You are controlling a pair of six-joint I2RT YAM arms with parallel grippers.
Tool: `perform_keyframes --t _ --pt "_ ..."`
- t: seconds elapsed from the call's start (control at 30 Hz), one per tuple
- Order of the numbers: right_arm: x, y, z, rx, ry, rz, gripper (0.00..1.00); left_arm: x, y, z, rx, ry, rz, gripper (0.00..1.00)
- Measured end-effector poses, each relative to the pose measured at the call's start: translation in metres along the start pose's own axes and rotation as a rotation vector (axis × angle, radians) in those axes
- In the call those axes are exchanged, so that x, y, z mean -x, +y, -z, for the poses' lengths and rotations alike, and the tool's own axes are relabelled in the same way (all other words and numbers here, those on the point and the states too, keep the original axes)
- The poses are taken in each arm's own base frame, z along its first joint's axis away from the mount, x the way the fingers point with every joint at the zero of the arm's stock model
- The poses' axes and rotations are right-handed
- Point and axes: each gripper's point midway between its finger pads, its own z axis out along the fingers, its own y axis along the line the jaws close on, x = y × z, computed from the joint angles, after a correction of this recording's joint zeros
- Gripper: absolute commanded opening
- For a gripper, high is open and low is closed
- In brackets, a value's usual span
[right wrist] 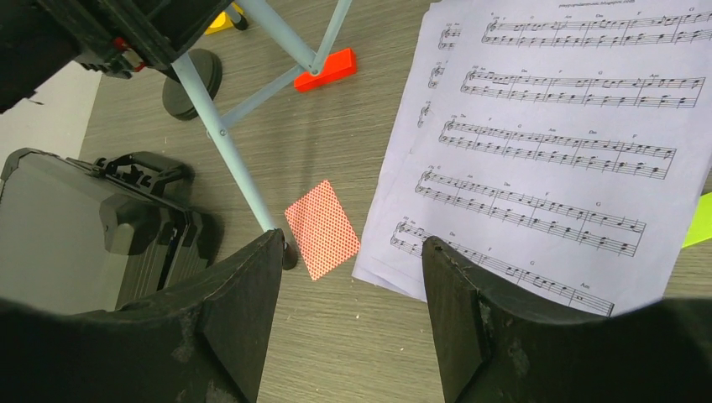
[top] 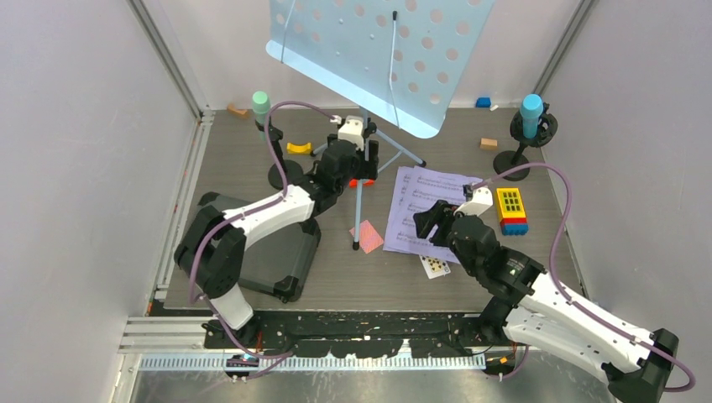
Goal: Pack up the instrument practice props
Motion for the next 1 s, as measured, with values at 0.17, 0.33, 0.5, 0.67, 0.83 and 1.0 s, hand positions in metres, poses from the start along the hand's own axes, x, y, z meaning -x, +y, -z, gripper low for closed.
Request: perform_keyframes --t 0.17,0.33,0.5,0.67,0.83,1.0 --pt "0.002 -0.003 0.003 -0.007 -0.008 0.004 0.67 -0.012 0.002 -0.011 0.012 0.026 -0.041 0.65" --pt "0.001 -0.007 0.004 -0.02 -0.006 0.02 0.67 -0.005 -0.002 -0.021 0.006 0.021 -0.083 0.6" --pt "-0.001 -0.011 0.004 -0.03 0.001 0.037 0.67 0.001 -0.004 -0.022 -0.022 0.015 -0.113 0.52" --pt "-0.001 -0.012 0.004 -0.035 -0.001 0.045 0.67 0.001 0.0 -0.025 -0.09 0.031 -0.123 0.36" --pt "-0.001 -0.013 0.004 -0.039 -0.003 0.049 0.67 0.005 0.013 -0.031 -0.169 0.038 -0.112 0.3" --pt "-0.002 -0.015 0.004 -0.045 0.001 0.055 0.67 0.008 0.02 -0.034 -0.26 0.039 -0.136 0.29"
